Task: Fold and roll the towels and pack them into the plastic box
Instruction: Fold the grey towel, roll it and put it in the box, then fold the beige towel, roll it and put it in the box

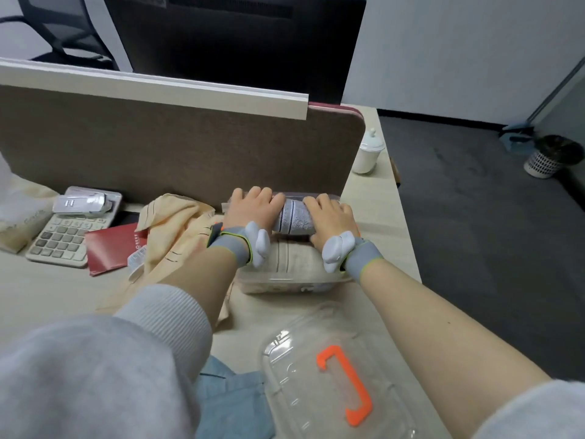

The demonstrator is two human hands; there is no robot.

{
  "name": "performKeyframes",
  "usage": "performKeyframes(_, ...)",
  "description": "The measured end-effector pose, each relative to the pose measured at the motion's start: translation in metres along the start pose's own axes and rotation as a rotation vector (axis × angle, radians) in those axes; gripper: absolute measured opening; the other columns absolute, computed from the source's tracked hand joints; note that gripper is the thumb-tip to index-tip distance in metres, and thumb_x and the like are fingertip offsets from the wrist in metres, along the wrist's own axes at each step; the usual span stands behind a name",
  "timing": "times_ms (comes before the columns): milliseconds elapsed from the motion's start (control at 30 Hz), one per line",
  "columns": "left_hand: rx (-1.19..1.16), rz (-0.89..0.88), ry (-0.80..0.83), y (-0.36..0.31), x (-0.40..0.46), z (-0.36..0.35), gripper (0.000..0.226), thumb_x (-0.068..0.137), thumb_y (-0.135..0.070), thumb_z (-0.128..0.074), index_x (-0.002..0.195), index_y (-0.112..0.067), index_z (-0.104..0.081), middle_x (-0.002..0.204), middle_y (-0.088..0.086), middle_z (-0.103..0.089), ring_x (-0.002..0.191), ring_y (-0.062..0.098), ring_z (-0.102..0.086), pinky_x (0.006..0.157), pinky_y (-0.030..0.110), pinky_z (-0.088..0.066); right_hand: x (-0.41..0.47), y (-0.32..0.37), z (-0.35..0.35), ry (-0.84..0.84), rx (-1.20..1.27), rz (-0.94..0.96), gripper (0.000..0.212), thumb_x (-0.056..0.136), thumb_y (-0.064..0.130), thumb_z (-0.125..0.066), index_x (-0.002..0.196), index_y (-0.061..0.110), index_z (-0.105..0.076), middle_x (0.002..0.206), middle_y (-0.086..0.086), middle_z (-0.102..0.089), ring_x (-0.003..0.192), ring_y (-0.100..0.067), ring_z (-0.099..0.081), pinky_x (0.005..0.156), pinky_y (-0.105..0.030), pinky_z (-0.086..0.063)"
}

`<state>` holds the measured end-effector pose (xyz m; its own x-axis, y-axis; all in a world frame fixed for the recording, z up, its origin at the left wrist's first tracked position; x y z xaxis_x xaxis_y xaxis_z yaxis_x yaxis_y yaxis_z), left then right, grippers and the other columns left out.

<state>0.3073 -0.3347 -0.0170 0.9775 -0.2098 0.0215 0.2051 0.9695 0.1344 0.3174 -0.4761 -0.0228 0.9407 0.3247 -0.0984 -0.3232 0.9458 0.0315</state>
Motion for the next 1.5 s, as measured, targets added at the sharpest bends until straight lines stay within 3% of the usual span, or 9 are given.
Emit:
performKeyframes(100, -0.072, 0.001, 0.164, 0.000, 0.008, -0.033, 0.058, 0.070, -0.020, -0.064, 0.123, -0.027, -0.039, 0.122, -0.002, -0.049, 0.116, 0.024, -0.047, 0.091, 0.038, -0.036, 0.008, -0.003, -0.021, 0.111, 0.023, -0.002, 0.055, 0.078, 0.010, -0.056, 0.130, 0.019, -0.040, 0.126, -0.006, -0.047, 0.121, -0.028, -0.044, 0.099, -0.037, -0.034)
performKeyframes(267, -0.151, 0.076, 0.479, -0.005, 0.020, -0.068, 0.038, 0.082, -0.022, -0.060, 0.118, -0.021, -0.050, 0.122, 0.002, -0.059, 0.113, 0.025, -0.058, 0.088, 0.031, -0.047, 0.024, 0.004, -0.055, 0.343, 0.070, -0.095, 0.032, 0.079, 0.016, -0.058, 0.111, 0.020, -0.058, 0.122, -0.003, -0.059, 0.116, -0.026, -0.054, 0.088, -0.031, -0.042)
performKeyframes(433, -0.158, 0.088, 0.447, -0.002, 0.016, -0.077, 0.042, 0.077, -0.029, -0.060, 0.115, -0.029, -0.044, 0.122, -0.002, -0.052, 0.118, 0.023, -0.047, 0.094, 0.039, -0.039, 0.023, 0.002, -0.063, 0.276, 0.083, -0.091, 0.041, 0.081, 0.019, -0.051, 0.122, 0.018, -0.045, 0.129, -0.006, -0.044, 0.122, -0.026, -0.036, 0.099, -0.041, -0.031)
performKeyframes(700, -0.249, 0.141, 0.109, -0.001, -0.016, -0.026, 0.036, 0.084, -0.033, -0.052, 0.116, -0.018, -0.049, 0.121, 0.004, -0.048, 0.120, 0.026, -0.043, 0.094, 0.035, -0.035, -0.004, 0.009, -0.027, 0.051, 0.162, -0.100, 0.053, 0.079, 0.016, -0.055, 0.130, 0.019, -0.042, 0.130, -0.006, -0.043, 0.126, -0.027, -0.037, 0.104, -0.039, -0.028)
performKeyframes(867, -0.251, 0.234, 0.075, 0.014, -0.054, 0.005, 0.026, 0.088, -0.024, -0.049, 0.112, -0.013, -0.053, 0.121, 0.008, -0.047, 0.116, 0.028, -0.043, 0.092, 0.034, -0.032, -0.025, 0.031, 0.002, 0.032, 0.233, -0.067, 0.047, 0.082, 0.008, -0.050, 0.128, 0.018, -0.045, 0.133, -0.007, -0.043, 0.128, -0.027, -0.035, 0.104, -0.037, -0.028)
performKeyframes(1100, -0.219, 0.460, 0.171, 0.067, -0.140, -0.001, 0.033, 0.088, -0.019, -0.046, 0.121, -0.017, -0.053, 0.126, 0.006, -0.049, 0.120, 0.028, -0.043, 0.099, 0.035, -0.033, -0.051, 0.102, 0.013, 0.067, 0.252, 0.092, 0.037, 0.085, 0.006, -0.045, 0.120, 0.015, -0.051, 0.131, -0.007, -0.045, 0.128, -0.027, -0.036, 0.104, -0.037, -0.029)
performKeyframes(1200, -0.186, 0.498, 0.234, 0.093, -0.177, -0.021, 0.032, 0.087, -0.019, -0.047, 0.118, -0.016, -0.054, 0.124, 0.006, -0.050, 0.119, 0.027, -0.044, 0.093, 0.033, -0.035, -0.062, 0.140, 0.007, 0.046, 0.318, 0.148, 0.031, 0.088, 0.010, -0.043, 0.117, 0.013, -0.055, 0.130, -0.007, -0.050, 0.124, -0.028, -0.042, 0.099, -0.037, -0.035)
performKeyframes(1400, -0.184, 0.466, 0.430, 0.147, -0.204, -0.078, 0.031, 0.085, -0.024, -0.056, 0.116, -0.022, -0.051, 0.121, 0.002, -0.048, 0.113, 0.023, -0.049, 0.089, 0.029, -0.036, -0.071, 0.202, -0.024, 0.161, 0.342, 0.212, 0.035, 0.085, 0.001, -0.044, 0.117, 0.007, -0.056, 0.129, -0.011, -0.050, 0.123, -0.027, -0.042, 0.100, -0.033, -0.035)
performKeyframes(1500, -0.226, 0.375, 0.528, 0.163, -0.206, -0.097, 0.046, 0.078, -0.019, -0.061, 0.122, -0.021, -0.046, 0.124, 0.003, -0.045, 0.113, 0.025, -0.049, 0.083, 0.028, -0.035, -0.069, 0.226, -0.045, 0.201, 0.289, 0.204, 0.034, 0.088, 0.006, -0.043, 0.119, 0.009, -0.056, 0.130, -0.007, -0.049, 0.126, -0.022, -0.039, 0.099, -0.029, -0.031)
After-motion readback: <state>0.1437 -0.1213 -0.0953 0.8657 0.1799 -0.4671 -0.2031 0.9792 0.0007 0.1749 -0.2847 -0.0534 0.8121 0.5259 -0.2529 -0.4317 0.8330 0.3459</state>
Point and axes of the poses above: each hand's wrist, its own x-axis towards the middle knuckle, its own z-axis out of the back of the hand, y = z × x, the point moved 3 cm from there along x, towards the middle knuckle
